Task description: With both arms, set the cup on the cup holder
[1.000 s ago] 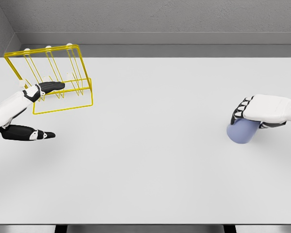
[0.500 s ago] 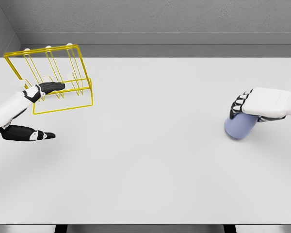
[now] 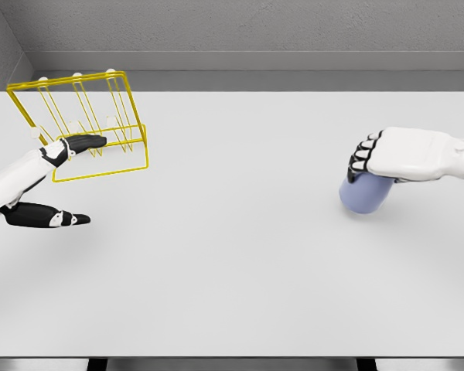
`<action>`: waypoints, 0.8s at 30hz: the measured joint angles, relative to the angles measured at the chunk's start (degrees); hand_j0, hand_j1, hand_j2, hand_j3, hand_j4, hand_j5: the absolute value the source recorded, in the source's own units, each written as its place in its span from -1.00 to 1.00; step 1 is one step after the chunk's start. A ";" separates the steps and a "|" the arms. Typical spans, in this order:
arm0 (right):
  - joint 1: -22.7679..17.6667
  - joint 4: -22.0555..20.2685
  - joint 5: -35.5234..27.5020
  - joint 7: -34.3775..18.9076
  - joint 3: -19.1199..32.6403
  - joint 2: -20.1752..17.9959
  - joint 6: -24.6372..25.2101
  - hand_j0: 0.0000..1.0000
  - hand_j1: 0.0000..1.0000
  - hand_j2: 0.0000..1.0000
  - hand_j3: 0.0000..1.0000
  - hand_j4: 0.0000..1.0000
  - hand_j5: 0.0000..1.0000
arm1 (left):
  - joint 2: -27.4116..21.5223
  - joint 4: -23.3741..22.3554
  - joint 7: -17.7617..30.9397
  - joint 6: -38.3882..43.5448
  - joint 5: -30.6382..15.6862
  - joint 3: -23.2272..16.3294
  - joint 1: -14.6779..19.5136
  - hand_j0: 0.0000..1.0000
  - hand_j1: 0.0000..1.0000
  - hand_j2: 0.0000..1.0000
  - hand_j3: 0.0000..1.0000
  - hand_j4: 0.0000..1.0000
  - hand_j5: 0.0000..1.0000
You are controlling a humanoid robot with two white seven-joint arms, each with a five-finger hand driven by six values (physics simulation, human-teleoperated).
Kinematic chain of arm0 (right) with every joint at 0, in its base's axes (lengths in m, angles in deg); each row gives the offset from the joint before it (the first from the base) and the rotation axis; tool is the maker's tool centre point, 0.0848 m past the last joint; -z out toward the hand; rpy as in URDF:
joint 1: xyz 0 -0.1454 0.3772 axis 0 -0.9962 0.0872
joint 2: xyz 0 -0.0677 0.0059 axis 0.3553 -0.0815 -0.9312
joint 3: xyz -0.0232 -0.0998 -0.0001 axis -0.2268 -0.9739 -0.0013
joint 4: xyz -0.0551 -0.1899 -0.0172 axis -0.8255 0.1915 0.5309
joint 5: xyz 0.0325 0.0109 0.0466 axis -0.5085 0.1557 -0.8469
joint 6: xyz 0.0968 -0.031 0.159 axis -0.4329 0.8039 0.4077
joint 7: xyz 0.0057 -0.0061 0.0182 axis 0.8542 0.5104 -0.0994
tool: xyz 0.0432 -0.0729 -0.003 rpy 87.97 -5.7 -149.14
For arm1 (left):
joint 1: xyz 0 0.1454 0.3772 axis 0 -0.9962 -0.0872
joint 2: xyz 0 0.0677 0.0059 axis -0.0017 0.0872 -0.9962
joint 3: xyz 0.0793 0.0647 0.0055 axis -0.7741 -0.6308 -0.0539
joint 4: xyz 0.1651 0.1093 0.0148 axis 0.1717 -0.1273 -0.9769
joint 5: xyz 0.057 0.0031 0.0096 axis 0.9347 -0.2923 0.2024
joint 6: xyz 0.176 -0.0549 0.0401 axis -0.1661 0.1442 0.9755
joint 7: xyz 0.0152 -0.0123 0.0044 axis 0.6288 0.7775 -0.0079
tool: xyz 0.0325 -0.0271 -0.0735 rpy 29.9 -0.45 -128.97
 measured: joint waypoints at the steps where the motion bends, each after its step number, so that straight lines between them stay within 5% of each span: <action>1: 0.18 -0.36 0.04 0.01 0.00 0.15 0.00 0.05 0.05 0.05 0.05 0.05 0.05 | 0.00 -0.02 -0.02 0.00 0.01 0.00 0.00 1.00 1.00 1.00 1.00 1.00 1.00; 24: 3.96 -2.47 0.33 -2.59 -0.10 9.68 -0.01 0.05 0.05 0.05 0.05 0.05 0.05 | -0.40 -0.04 -0.04 0.00 -0.07 -0.01 0.00 1.00 1.00 1.00 1.00 1.00 1.00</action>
